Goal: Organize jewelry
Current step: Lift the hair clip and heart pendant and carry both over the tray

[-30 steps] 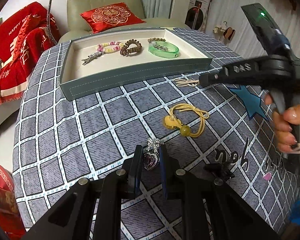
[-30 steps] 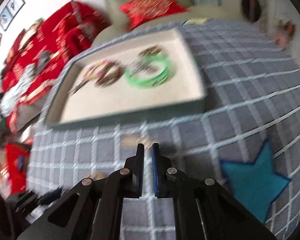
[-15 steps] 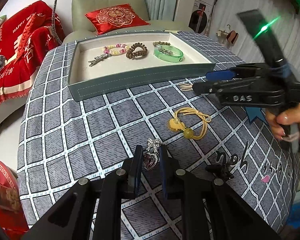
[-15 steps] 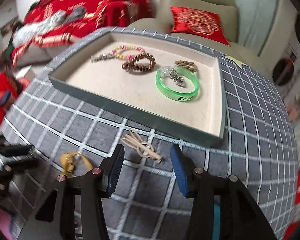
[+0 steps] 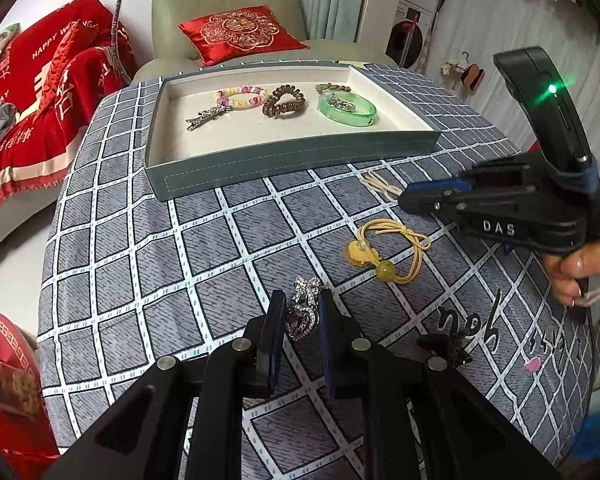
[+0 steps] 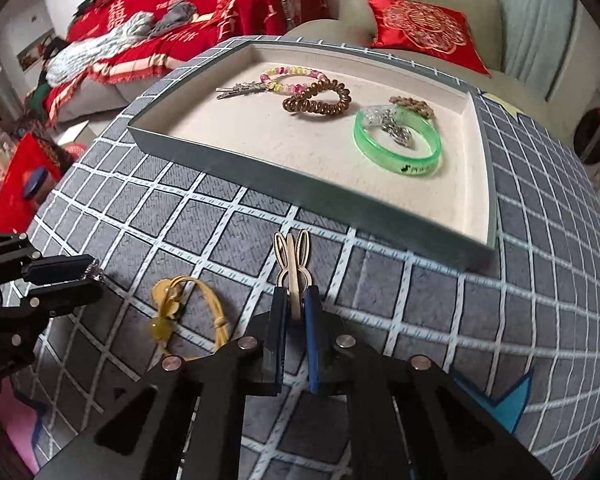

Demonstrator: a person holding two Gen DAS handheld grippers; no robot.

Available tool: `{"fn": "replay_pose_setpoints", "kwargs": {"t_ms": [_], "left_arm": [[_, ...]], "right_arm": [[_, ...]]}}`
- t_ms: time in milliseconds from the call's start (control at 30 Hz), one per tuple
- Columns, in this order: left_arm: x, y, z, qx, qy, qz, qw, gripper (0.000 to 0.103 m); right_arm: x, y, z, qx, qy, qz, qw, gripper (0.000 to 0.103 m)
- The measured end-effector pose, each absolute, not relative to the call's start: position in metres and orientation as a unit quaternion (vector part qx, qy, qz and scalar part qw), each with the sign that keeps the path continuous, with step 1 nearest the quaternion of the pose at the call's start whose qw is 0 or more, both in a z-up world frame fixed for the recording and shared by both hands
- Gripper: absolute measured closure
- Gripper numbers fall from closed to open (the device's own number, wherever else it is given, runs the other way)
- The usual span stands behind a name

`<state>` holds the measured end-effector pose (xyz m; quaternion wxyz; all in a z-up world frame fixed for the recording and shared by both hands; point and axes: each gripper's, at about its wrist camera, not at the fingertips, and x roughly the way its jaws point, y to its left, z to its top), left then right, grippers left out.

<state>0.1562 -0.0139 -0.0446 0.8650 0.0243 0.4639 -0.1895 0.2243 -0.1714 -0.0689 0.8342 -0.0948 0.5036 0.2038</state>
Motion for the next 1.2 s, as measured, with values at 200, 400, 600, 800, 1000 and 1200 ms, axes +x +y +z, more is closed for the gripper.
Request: {"fn": "replay_pose_setpoints", "kwargs": {"t_ms": [200, 400, 600, 800, 1000, 1200], "left_arm": [[0.157, -0.008, -0.038, 0.004, 0.459, -0.192, 0.867, 0.071], [0.159, -0.004, -0.030, -0.004, 0.454, -0.188, 0.871, 0.071], [0.166, -0.002, -0.018, -0.013, 0.443, -0.185, 0.877, 0.071], [0.181, 0.000, -0.003, -0.013, 0.427, -0.181, 0.886, 0.071], [0.215, 0.002, 0.013, -0.018, 0.413, -0.176, 0.893, 0.071], [0.258, 0.003, 0.019, -0.023, 0.411, -0.160, 0.897, 0.071]], "right_arm": [[0.214, -0.179, -0.064, -0.045, 0.508, 0.182, 0.841, 0.094], [0.205, -0.197, -0.045, 0.008, 0.494, 0.170, 0.852, 0.094], [0.205, -0.208, -0.023, 0.041, 0.474, 0.168, 0.863, 0.094], [0.212, -0.214, -0.001, 0.057, 0.445, 0.154, 0.880, 0.094], [0.238, -0.221, 0.016, 0.075, 0.422, 0.125, 0.895, 0.094], [0.273, -0.221, 0.017, 0.087, 0.422, 0.128, 0.894, 0.094]]}}
